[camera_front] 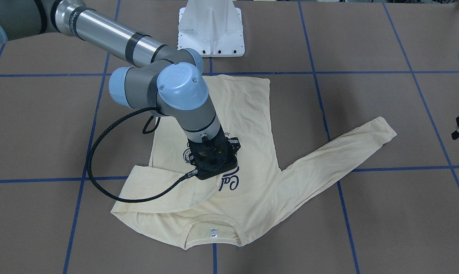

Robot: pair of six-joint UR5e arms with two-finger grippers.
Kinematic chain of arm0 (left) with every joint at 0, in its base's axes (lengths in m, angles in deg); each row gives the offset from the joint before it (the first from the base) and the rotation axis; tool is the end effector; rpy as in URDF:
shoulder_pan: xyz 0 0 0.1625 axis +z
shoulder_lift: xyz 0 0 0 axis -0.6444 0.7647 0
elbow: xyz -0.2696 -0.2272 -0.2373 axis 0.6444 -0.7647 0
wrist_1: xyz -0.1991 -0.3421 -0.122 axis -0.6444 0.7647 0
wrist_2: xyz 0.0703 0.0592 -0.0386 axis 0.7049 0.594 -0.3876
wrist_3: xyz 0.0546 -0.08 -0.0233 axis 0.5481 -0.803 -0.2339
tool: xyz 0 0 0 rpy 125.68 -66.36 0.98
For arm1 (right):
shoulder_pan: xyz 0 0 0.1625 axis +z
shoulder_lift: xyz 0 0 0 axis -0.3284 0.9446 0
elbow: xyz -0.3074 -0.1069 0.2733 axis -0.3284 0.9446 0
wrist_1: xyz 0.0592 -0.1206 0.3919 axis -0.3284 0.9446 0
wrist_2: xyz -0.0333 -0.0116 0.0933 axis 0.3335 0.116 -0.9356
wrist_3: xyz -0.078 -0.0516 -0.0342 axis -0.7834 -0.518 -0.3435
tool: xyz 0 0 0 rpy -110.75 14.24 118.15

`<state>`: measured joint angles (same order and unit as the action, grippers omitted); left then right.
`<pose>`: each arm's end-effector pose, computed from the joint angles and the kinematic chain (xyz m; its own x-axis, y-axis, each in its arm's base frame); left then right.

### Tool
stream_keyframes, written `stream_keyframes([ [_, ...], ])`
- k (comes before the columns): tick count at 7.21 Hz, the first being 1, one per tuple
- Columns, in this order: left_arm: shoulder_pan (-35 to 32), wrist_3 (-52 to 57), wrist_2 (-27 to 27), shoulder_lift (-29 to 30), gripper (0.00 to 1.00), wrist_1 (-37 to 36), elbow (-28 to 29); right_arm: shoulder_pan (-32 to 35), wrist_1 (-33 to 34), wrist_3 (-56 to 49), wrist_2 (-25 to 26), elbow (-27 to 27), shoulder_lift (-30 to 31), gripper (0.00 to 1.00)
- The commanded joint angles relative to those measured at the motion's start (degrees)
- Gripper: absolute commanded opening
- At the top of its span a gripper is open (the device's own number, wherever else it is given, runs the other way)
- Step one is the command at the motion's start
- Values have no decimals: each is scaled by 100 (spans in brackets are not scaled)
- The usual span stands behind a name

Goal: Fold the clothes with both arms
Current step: 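Carry the sleeve cuff with the right gripper across toward the collar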

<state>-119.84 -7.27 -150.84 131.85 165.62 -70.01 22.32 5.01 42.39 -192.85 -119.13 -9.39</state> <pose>0.0413 -0.5725 0.5673 0.6248 0.4310 -0.6511 -0.1178 0.8763 0.4671 -0.5500 -0.6056 0.1191 0.5457 -0.2449 0.8014 0.0080 0.9578 0.2872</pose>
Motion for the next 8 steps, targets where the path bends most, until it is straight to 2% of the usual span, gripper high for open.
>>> stream_keyframes([
  [1,0,1,0,0,99,0,-4,-62,-163,663,243,242,-311,100],
  [5,0,-25,0,44,99,9,-65,-62,-154,1780,403,234,-321,99],
  [6,0,-513,9,105,99,70,-187,25,-137,1766,377,199,-304,99],
  [8,314,-1627,192,71,99,813,-206,209,204,1618,333,-229,11,99],
])
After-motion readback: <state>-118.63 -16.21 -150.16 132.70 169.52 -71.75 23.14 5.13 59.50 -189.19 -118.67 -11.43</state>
